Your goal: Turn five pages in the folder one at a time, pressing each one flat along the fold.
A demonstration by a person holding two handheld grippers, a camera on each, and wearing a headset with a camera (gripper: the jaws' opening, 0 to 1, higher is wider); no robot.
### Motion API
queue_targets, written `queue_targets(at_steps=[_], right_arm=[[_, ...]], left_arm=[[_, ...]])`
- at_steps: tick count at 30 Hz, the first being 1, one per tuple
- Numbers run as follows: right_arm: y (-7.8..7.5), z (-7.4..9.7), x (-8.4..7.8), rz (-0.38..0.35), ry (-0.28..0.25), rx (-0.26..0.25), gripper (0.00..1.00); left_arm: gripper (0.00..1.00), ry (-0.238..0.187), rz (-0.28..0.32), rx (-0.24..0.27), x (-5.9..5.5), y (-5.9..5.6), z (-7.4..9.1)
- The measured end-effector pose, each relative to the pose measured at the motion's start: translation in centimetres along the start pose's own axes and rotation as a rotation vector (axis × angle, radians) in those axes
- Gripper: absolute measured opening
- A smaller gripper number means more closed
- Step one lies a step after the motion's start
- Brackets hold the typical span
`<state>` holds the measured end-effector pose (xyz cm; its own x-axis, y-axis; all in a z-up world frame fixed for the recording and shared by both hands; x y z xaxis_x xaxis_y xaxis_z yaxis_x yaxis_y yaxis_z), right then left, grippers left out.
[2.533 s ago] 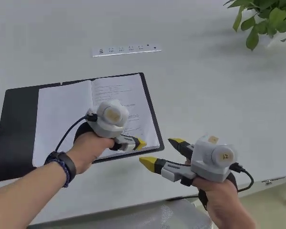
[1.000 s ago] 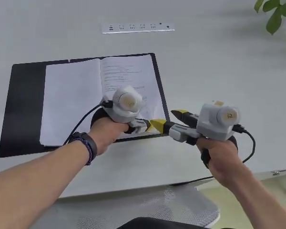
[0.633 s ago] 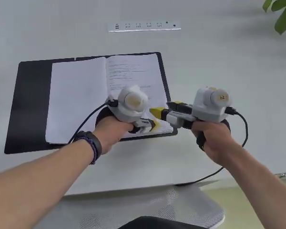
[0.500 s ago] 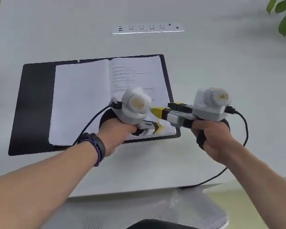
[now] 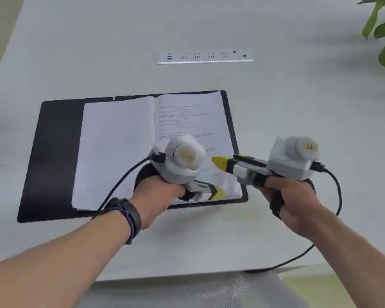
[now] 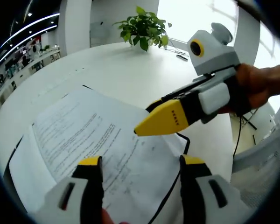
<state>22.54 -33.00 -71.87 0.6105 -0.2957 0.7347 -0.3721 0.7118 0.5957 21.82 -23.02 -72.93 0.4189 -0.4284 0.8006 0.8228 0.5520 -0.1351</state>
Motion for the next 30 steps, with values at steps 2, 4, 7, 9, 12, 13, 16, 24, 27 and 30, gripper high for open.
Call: queue_targets(at_steps=[2,4,7,9,12,13,16,24,27,30], right_arm=[[0.1,0.0,0.0,-0.007,-0.003,-0.001,0.29],[0.1,0.0,0.0,-0.010,-0.005,-0.003,0.27],[0.1,-0.1,0.0,-0.020,-0.014,-0.003,0.23],[0.2,-0.1,-0.1,-0.024,-0.017,-0.002,0.19],[0.2,-0.2,-0.2,-0.024,-0.016,-0.004,0.14],[0.2,-0.2,-0.2,-0.026,-0.016,-0.003,0.13],[0.5,-0.3,-0.2,-0.036,-0.019,0.001,0.07],[1.0,-0.4,-0.1,-0.054,-0.023,-0.002,0.02],[1.6,-0.4,0.2,-0.054,-0.028,0.004,0.01],[2.1,-0.5,0.4,-0.054,-0.034,0.013,0.01]], left_arm=[[0.67,-0.009,0.003,0.004,0.3,0.0,0.2],[0.67,-0.020,0.004,0.009,0.5,-0.1,0.4],[0.68,-0.032,0.000,0.013,0.9,-0.1,0.8],[0.68,-0.037,-0.006,0.016,1.0,-0.1,1.2],[0.68,-0.047,-0.008,0.029,1.1,0.1,2.0],[0.68,-0.052,-0.006,0.033,1.2,0.2,2.3],[0.69,-0.066,-0.004,0.048,1.3,0.5,3.1],[0.69,-0.089,0.018,0.099,0.8,1.8,6.0],[0.69,-0.120,0.058,0.137,0.7,2.6,7.5],[0.69,-0.130,0.063,0.160,0.4,3.2,9.1]])
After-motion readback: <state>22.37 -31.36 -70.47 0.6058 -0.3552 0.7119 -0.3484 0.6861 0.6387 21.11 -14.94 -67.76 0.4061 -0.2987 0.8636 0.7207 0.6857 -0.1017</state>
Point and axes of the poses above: the centre of the closed fingertips' face, and the gripper's own axes: z roughly backward along the fingers, y roughly to its left, x roughly out of its top, the point moved 6 cm from there along z, roughly backward along the fingers, and after that the axes turned 9 degrees about -y, right-handed, at the moved point
